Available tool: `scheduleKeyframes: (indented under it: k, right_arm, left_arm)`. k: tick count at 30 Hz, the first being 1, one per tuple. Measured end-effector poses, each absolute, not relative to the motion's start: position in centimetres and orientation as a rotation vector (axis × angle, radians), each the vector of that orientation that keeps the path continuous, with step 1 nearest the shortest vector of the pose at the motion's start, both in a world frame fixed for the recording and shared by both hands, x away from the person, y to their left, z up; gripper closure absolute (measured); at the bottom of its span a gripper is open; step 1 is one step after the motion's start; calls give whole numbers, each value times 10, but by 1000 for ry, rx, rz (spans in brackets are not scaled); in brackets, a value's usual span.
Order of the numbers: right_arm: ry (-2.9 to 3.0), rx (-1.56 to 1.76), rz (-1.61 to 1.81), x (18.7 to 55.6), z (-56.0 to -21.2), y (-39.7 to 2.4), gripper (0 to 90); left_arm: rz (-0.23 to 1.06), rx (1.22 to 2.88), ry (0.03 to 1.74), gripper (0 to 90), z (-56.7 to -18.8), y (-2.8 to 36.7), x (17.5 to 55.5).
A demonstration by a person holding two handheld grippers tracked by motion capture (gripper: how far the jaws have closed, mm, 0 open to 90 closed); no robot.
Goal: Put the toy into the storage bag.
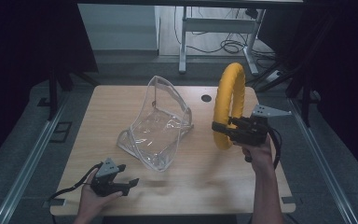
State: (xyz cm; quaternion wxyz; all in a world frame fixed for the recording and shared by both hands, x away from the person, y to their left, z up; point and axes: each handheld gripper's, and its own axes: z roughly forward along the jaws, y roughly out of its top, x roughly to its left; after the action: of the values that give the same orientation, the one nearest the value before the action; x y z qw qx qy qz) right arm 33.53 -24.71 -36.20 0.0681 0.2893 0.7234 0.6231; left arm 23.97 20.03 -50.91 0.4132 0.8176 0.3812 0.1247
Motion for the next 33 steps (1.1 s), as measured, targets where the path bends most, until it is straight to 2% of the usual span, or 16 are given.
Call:
scheduleKeyframes:
  k: [33]
  right_arm:
    - [2028,867,2022,341,-353,-217,515]
  left_arm:
    - [308,2056,963,233,-510,199,239]
